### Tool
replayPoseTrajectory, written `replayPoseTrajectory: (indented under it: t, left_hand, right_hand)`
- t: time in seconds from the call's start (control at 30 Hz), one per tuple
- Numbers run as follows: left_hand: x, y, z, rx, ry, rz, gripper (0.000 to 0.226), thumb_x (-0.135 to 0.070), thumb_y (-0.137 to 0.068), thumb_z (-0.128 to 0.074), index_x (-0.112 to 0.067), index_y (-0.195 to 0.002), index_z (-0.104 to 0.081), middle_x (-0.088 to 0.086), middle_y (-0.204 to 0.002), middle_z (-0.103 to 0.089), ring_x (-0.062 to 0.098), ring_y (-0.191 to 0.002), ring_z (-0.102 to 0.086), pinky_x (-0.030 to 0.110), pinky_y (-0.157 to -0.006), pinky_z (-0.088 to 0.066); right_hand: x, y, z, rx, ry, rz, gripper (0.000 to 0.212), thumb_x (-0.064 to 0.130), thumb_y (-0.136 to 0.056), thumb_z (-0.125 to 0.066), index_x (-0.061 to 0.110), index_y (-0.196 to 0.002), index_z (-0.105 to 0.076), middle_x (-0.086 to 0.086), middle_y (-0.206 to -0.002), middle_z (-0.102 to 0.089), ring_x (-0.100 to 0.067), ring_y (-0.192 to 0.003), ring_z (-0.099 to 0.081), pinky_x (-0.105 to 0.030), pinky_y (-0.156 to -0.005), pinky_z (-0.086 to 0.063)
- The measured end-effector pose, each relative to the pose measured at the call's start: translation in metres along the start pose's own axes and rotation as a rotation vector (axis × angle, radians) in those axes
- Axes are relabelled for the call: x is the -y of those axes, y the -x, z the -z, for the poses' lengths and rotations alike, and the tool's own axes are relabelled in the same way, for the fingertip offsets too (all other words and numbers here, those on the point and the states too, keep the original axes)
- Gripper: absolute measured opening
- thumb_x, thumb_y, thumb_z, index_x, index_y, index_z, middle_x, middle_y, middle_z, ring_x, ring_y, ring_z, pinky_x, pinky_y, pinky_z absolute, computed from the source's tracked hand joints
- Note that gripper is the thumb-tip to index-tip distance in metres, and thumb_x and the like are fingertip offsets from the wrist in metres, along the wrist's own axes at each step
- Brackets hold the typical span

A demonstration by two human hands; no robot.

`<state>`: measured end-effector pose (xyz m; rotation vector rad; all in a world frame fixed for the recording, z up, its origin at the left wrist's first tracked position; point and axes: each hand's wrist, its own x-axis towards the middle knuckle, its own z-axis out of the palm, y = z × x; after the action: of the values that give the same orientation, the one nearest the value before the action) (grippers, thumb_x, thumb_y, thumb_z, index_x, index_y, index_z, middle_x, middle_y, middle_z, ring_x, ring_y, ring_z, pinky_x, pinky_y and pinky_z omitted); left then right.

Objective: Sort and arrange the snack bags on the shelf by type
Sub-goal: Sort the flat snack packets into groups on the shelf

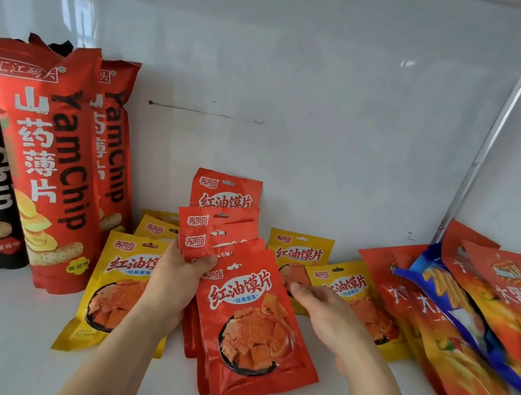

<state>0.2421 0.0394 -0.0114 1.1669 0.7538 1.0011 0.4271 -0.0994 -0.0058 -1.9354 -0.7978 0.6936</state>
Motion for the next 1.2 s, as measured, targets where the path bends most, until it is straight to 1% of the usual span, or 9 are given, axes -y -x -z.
replayPoseTrajectory:
  t: [0.13,0.3,0.4,0.47,0.6,0.63,0.83,1.03,1.2]
  left_hand:
    - [-0.001,0.001,0.0,0.008,0.006,0.015,0.032,-0.019,-0.09,-0.075,-0.032,-0.116,-0.061,0.002,-0.102,-0.079,0.028,-0.086,-0.078,0.054,-0.082,-0.061]
    - [-0.006,0.002,0.002,0.003,-0.007,0.024,0.029,-0.018,-0.092,-0.073,-0.029,-0.116,-0.062,0.002,-0.099,-0.079,0.027,-0.082,-0.078,0.044,-0.069,-0.062]
    - [-0.014,0.005,0.005,0.008,-0.009,0.045,0.033,-0.017,-0.092,-0.072,-0.025,-0.122,-0.062,0.004,-0.101,-0.079,0.029,-0.084,-0.078,0.045,-0.07,-0.062]
    - [-0.02,0.008,0.005,0.024,0.014,0.066,0.031,-0.014,-0.092,-0.071,-0.021,-0.121,-0.063,0.006,-0.101,-0.079,0.031,-0.085,-0.078,0.044,-0.069,-0.062]
    - [-0.026,0.016,-0.003,0.055,0.024,0.143,0.021,-0.01,-0.093,-0.068,-0.017,-0.112,-0.065,0.01,-0.094,-0.079,0.032,-0.079,-0.078,0.042,-0.067,-0.061]
    - [-0.025,0.016,-0.005,0.047,0.022,0.159,0.02,-0.01,-0.093,-0.068,-0.017,-0.111,-0.065,0.01,-0.093,-0.079,0.033,-0.078,-0.077,0.042,-0.067,-0.061]
    - [-0.007,0.013,-0.012,0.008,-0.018,0.284,0.026,-0.005,-0.093,-0.069,-0.013,-0.116,-0.063,0.013,-0.094,-0.079,0.034,-0.078,-0.077,0.042,-0.063,-0.062]
    - [0.009,0.0,-0.013,-0.052,-0.244,0.207,0.036,-0.016,-0.092,-0.072,-0.023,-0.124,-0.058,0.006,-0.106,-0.076,0.03,-0.088,-0.076,0.051,-0.083,-0.062]
    - [0.006,-0.001,-0.018,-0.078,-0.586,0.027,0.049,-0.026,-0.095,-0.068,-0.018,-0.137,-0.043,0.001,-0.116,-0.063,0.022,-0.095,-0.066,0.024,-0.06,-0.048]
  right_hand:
    - [0.0,0.001,0.001,0.0,0.03,0.011,0.051,0.06,-0.092,-0.055,0.025,-0.127,-0.058,0.004,-0.136,-0.057,-0.02,-0.126,-0.05,-0.034,-0.091,-0.036]
    - [0.015,0.014,-0.002,0.007,0.142,0.038,0.062,0.066,-0.096,-0.037,0.022,-0.136,-0.055,0.001,-0.143,-0.053,-0.022,-0.131,-0.048,-0.032,-0.093,-0.035]
    - [0.027,0.023,-0.007,0.085,0.011,0.061,0.069,0.072,-0.092,-0.034,0.027,-0.142,-0.051,0.01,-0.14,-0.052,-0.014,-0.128,-0.046,-0.027,-0.093,-0.03]
    - [0.029,0.03,-0.015,0.179,-0.084,0.074,0.071,0.077,-0.085,-0.043,0.031,-0.137,-0.055,0.016,-0.128,-0.056,-0.009,-0.123,-0.05,-0.027,-0.094,-0.036]
    - [0.024,0.036,-0.035,0.196,-0.094,0.174,0.021,0.057,-0.089,-0.062,0.043,-0.104,-0.065,0.026,-0.104,-0.068,0.002,-0.097,-0.064,-0.011,-0.071,-0.045]
    - [0.025,0.038,-0.038,0.166,-0.105,0.188,0.018,0.054,-0.09,-0.063,0.042,-0.104,-0.064,0.026,-0.102,-0.068,0.002,-0.094,-0.063,-0.01,-0.069,-0.044]
    - [0.005,0.037,-0.051,0.01,0.071,0.111,0.044,0.064,-0.086,-0.058,0.031,-0.114,-0.062,0.014,-0.11,-0.065,-0.011,-0.101,-0.063,-0.03,-0.088,-0.05]
    - [0.0,0.04,-0.066,-0.119,0.271,0.065,0.059,0.069,-0.088,-0.048,0.024,-0.125,-0.054,0.001,-0.123,-0.057,-0.023,-0.113,-0.059,-0.038,-0.096,-0.049]
    - [-0.005,0.039,-0.08,-0.196,0.264,0.079,0.056,0.068,-0.089,-0.048,0.024,-0.123,-0.053,0.003,-0.121,-0.06,-0.022,-0.11,-0.061,-0.039,-0.094,-0.051]
